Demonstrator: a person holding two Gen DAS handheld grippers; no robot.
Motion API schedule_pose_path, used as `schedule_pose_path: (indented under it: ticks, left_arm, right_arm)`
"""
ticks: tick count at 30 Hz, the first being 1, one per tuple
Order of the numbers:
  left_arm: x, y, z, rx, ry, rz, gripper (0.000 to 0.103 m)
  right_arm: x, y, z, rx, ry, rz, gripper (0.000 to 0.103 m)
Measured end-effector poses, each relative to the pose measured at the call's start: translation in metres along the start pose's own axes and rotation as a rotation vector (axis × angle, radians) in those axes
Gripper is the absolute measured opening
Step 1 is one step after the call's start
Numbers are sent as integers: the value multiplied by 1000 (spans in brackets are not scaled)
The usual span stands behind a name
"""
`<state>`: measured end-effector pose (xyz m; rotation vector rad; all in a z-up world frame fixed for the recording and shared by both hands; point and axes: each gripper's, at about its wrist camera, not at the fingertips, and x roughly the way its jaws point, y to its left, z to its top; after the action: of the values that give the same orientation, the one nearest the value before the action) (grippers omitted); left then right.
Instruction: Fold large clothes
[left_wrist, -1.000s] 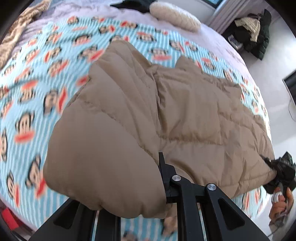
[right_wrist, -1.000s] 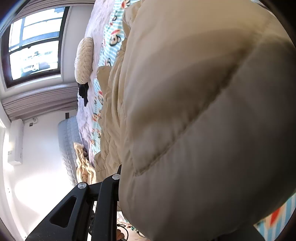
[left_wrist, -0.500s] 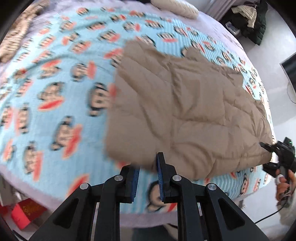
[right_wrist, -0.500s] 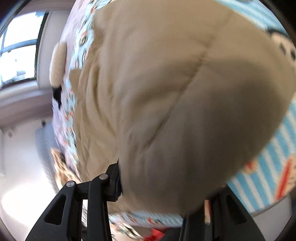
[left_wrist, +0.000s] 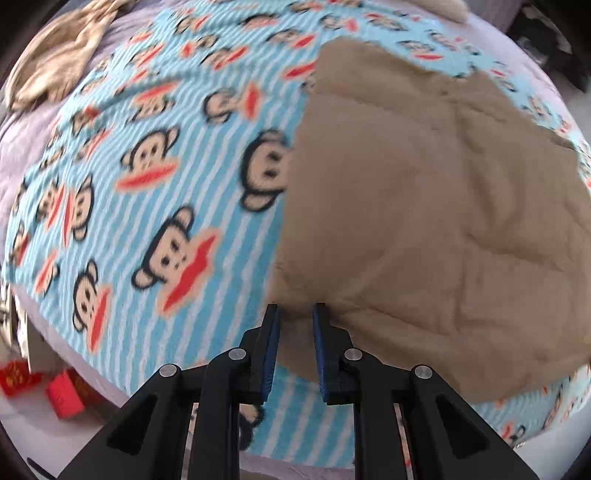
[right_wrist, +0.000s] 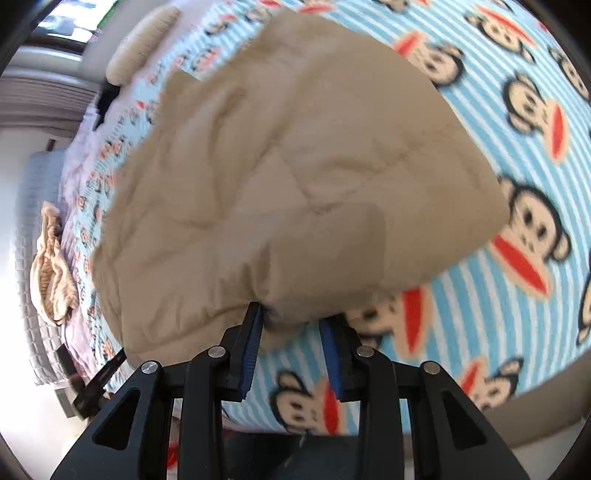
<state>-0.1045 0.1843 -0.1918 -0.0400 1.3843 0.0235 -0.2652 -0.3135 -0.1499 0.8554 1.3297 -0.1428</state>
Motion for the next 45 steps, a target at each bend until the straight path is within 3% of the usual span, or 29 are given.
schedule_pose_path:
  ticks: [2,3,6,9,12,15,19,20,21,22,23,26,28,31,33,37,42,43,45]
  left_arm:
    - [-5,4,0,-16,-8,11,19]
    - [-7,5,0,-17,-10,23,19]
    - [-15,7,1,-47,-17,52,19]
    - [-32,9,3,-96,-29,51,19]
    - [-52,8,3,-120,-62,39,19]
    - [-69,12,1,-114,-86,28,19]
    - [-77,27,-1,-112,-88,1,19]
    - [-76,31,0,-108,-84,-7,39]
    - [-76,34,-1,-105,-86,-11,81]
    - [-76,38,-1,-100,-100,-9,98]
    - [-78,41,-1,-77,-129,-10,101]
    - [-68,46,3,-11,-92,-65,101]
    - [-54,49,6,32,-55,-110,101]
    - [-32,54,12,62,-1,-258,97]
    - [-20,52,14,100,25,-366,87]
    - [-13,40,17,236,37,-579,87]
    - [1,36,17,294,105,-770,85]
    - [5,35,15,301,132,-798,80]
    - [15,35,12,325,189,-804,58]
  right_arm:
    - [5,3,-8,-29,123,110,35]
    - [-3,9,-11,-75,120,113,35]
    - [-34,18,-3,-177,-15,66,35]
    - [-52,8,24,-101,-138,27,35]
    - [-30,0,46,-43,-105,-63,35]
    - [-4,-21,45,1,-28,-123,32]
    - [-5,-22,31,36,-34,-118,33]
    - [-10,-17,28,25,-54,-115,33]
    - [-14,-8,27,13,-72,-106,33]
    - [-17,2,20,-5,-93,-99,33]
    - [-18,5,22,-21,-107,-96,33]
    - [-20,48,13,-110,-143,-60,35]
    - [-9,80,7,-167,-111,-17,35]
    - [26,137,-1,-238,-38,-12,35]
    - [54,165,-7,-270,14,-37,35]
    - [89,179,-22,-260,95,-93,35]
    - [104,170,-20,-218,137,-147,35]
    - [105,169,-19,-210,145,-153,35]
    - [108,168,-18,-200,153,-173,35]
